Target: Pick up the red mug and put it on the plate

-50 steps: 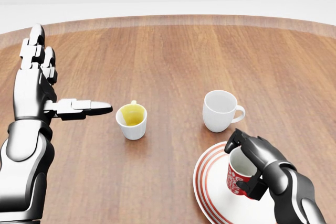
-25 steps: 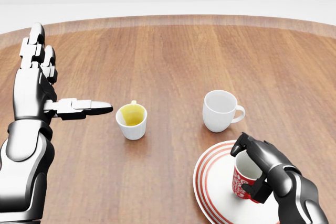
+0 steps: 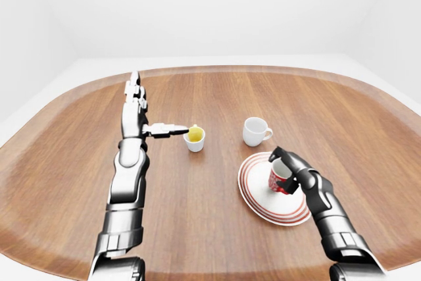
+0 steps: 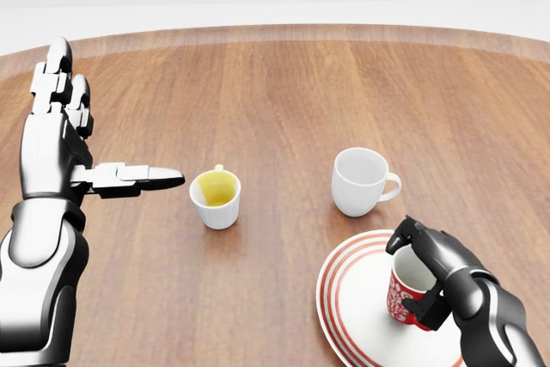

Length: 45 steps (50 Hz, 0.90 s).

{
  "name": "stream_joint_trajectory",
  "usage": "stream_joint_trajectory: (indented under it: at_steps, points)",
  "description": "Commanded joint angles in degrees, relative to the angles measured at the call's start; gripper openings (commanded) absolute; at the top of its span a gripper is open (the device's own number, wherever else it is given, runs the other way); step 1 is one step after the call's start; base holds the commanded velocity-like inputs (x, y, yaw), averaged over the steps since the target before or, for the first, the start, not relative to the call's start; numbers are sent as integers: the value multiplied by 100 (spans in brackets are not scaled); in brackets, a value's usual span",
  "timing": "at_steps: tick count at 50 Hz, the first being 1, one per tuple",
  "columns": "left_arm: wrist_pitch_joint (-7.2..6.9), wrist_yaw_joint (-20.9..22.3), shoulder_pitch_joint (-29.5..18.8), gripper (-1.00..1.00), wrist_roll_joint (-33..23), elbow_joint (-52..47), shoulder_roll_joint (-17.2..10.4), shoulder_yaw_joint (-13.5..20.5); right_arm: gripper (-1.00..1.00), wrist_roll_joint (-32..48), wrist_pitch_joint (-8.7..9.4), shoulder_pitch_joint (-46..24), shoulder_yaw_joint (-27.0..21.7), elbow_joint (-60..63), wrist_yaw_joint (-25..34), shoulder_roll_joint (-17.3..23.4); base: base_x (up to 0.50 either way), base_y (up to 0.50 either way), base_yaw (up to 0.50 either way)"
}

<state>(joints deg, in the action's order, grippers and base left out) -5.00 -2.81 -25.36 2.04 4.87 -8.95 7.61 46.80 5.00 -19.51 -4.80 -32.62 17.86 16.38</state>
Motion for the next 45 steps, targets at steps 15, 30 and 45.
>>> stream_joint_trajectory:
  at_steps: [15,30,45]
  points:
    - [0,27,44,100,-23,-146,5,-1,-100,-520,0,-153,92,-468,-552,-20,0,0,0]
    - [0,26,46,100,-31,-207,17,-3,100,-489,0,-134,84,-422,-531,-17,0,0,0]
    - [0,19,29,100,-39,-240,25,-10,100,-489,0,-142,77,-361,-488,-4,0,0,0]
